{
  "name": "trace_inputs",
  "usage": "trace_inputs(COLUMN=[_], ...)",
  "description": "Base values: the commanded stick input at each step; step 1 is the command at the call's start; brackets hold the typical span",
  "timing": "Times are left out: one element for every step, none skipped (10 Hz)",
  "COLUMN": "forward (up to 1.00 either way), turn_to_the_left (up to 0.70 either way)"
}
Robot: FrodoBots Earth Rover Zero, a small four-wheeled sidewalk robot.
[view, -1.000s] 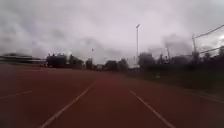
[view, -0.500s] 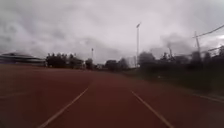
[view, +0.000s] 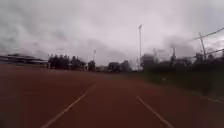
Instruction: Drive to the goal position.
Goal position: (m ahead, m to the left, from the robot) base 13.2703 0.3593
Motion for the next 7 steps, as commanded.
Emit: trace_inputs(forward=[0.7, 0.7, 0.7, 0.7, 0.7, 0.7, 0.7], turn_to_the_left=[0.0, 0.0, 0.0, 0.0, 0.0, 0.0, 0.0])
